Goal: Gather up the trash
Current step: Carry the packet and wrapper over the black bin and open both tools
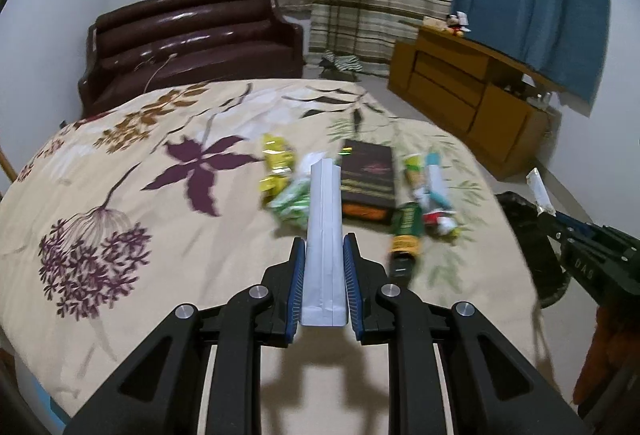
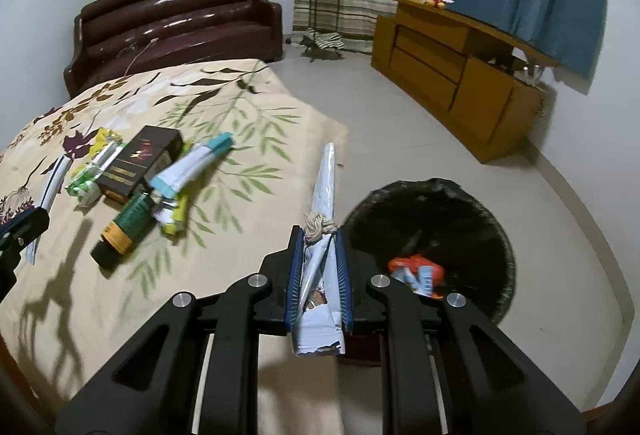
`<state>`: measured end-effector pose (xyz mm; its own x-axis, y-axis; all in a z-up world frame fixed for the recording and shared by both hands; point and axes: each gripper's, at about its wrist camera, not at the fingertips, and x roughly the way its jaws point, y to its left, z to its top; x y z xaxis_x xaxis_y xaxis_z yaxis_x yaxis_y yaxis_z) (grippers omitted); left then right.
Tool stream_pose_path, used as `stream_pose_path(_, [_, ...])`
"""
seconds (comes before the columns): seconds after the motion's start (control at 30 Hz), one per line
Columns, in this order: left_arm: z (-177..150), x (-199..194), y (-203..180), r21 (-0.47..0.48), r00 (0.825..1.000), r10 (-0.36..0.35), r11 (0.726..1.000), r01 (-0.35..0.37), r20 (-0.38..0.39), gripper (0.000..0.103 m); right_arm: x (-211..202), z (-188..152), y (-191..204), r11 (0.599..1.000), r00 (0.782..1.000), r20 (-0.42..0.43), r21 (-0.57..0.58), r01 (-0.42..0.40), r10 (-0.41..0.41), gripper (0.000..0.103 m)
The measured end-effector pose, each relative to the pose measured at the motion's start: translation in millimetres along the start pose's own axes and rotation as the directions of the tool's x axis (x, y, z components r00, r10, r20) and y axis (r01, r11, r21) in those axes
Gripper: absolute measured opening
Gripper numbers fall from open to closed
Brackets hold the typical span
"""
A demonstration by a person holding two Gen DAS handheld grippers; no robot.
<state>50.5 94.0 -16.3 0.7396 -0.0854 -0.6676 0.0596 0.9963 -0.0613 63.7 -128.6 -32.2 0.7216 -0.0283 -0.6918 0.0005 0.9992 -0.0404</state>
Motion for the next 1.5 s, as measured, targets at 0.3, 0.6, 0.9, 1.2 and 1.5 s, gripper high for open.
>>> stream_pose_path(0.3, [8, 2, -75, 0.096, 0.996, -0.090, 0.991, 0.088, 0.021, 0.021, -6, -10, -57, 0.996, 0.998, 0.007, 0.071, 0.058, -0.058, 0.016])
stream_pose_path(0.6, [13, 18, -140, 0.184, 0.988, -0.152, 0.972, 0.148, 0.007, 0.021, -2, -17, -106, 0.987, 0.995, -0.001, 0.125, 0.099, -0.100, 0.016])
stream_pose_path(0.9, [18, 46, -186, 0.239, 0.986, -0.164, 0.957, 0.164, -0.019, 0.021, 12, -18, -137, 0.980, 0.994, -0.012, 0.166, 0.112, -0.111, 0.016])
stream_pose_path(1.2, [25, 70, -218, 0.273, 0.987, -0.154, 0.948, 0.161, -0.045, 0.021, 26, -17, -153, 0.976, 0.994, -0.022, 0.186, 0.111, -0.109, 0.016])
stream_pose_path(1.5, [26, 87, -239, 0.303, 0.988, -0.141, 0.941, 0.154, -0.063, 0.021, 38, -14, -165, 0.973, 0.994, -0.025, 0.203, 0.111, -0.108, 0.016])
